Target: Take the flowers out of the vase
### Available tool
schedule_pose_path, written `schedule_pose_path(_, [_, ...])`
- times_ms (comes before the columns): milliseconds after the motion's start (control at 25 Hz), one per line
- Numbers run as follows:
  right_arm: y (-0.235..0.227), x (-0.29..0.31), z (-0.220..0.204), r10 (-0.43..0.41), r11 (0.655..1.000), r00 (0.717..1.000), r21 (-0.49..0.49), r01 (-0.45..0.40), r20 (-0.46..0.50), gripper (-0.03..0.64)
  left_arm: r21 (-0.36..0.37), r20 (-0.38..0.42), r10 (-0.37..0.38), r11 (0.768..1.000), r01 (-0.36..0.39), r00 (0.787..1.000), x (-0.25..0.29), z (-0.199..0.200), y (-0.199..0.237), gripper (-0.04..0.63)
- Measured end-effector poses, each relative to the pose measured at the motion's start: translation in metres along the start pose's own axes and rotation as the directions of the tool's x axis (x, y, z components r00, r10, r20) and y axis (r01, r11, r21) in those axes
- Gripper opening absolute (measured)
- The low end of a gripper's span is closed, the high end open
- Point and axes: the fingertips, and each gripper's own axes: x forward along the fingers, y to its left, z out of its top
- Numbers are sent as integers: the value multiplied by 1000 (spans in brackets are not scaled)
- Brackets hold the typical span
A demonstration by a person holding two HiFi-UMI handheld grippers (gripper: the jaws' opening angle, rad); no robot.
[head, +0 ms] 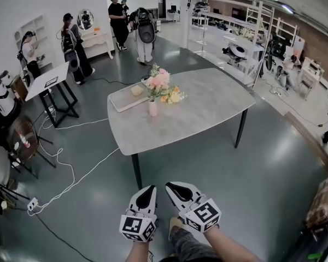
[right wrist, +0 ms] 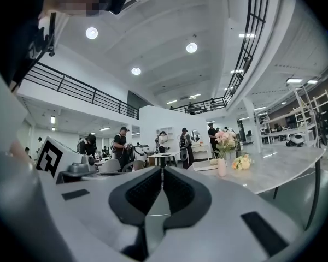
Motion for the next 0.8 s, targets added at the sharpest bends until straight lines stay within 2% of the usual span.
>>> schedule_pose_path(480, [-58, 81, 1, 51, 998, 998, 30, -50, -26, 26, -26, -17, 22, 999, -22, 1000, 78, 13, 57, 17])
schedule_pose_path(800, [-101, 114, -3, 45, 998, 998, 45, -43, -41, 26, -37, -23, 5, 999, -6, 1000, 130, 14, 78, 17])
